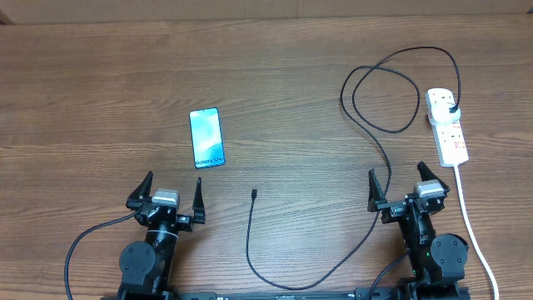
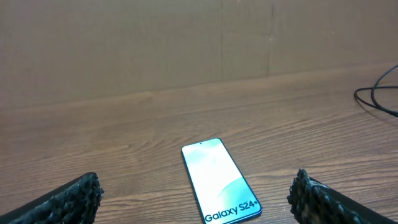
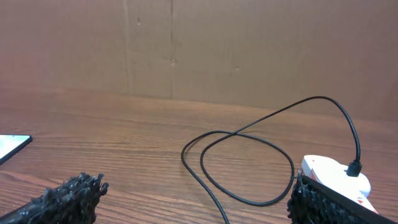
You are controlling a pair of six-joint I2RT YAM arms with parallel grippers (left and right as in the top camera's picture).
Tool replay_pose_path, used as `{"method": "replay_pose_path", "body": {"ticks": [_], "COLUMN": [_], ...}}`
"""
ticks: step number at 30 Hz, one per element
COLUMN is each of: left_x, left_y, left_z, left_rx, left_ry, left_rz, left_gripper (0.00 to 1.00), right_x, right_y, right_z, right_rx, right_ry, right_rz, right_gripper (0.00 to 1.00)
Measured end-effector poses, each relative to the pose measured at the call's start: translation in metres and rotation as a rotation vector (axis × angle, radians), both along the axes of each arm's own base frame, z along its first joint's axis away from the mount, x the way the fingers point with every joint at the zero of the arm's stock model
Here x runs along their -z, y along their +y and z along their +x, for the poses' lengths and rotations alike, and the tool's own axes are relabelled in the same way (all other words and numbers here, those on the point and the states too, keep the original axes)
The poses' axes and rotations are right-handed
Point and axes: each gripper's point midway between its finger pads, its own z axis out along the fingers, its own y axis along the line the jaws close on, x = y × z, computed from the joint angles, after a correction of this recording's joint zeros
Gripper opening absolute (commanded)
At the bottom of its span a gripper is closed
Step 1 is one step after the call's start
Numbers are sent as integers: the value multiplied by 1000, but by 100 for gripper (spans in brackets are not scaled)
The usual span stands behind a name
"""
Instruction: Plug charger to phone and switch on socket
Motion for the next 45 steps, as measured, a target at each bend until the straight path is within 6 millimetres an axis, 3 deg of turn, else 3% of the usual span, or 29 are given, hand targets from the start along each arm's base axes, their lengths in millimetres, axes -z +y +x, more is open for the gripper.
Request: {"method": "replay_pose_path", "body": {"ticks": [45], "left_x": [-2], "left_y": [1], "left_z": [0], "left_rx": [-6], "left_ry": [-10], "left_rz": [19], "left_gripper": [100], "right_x": [0], "right_y": [0], "right_z": [0], "right_rx": [0], "right_ry": [0], "right_rz": [0], "right_gripper": [100]}}
